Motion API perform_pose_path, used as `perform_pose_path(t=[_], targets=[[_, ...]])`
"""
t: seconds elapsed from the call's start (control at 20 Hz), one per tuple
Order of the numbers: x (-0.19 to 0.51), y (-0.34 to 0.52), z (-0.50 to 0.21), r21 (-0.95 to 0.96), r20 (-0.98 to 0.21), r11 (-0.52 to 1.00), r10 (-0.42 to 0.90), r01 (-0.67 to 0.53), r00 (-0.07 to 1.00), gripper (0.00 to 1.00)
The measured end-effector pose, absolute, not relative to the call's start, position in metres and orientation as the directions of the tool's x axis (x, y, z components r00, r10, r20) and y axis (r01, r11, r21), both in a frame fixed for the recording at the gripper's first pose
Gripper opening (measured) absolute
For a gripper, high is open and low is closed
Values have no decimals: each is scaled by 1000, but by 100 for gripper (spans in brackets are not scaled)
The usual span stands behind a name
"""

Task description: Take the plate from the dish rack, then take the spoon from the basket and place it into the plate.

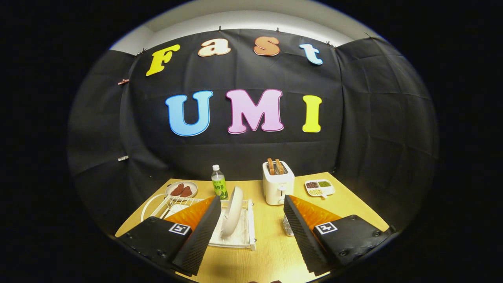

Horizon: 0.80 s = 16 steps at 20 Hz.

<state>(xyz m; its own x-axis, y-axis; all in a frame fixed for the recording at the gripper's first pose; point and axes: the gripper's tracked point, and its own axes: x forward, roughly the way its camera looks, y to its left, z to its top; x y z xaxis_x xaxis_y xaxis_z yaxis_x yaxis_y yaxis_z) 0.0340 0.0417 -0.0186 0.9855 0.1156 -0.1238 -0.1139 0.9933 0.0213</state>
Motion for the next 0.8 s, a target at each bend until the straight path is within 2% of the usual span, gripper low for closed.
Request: perform_pose_path(t=[0.3, 0.5, 0.65, 0.8], targets=[[98, 84, -17, 11, -183, 976, 216, -217, 959, 99], [139, 102, -52, 96, -323, 969, 246, -227, 914, 99], [163, 106, -89, 145, -452, 969, 246, -202, 858, 98], [183, 102, -113, 149, -532, 973, 231, -178, 815, 99]])
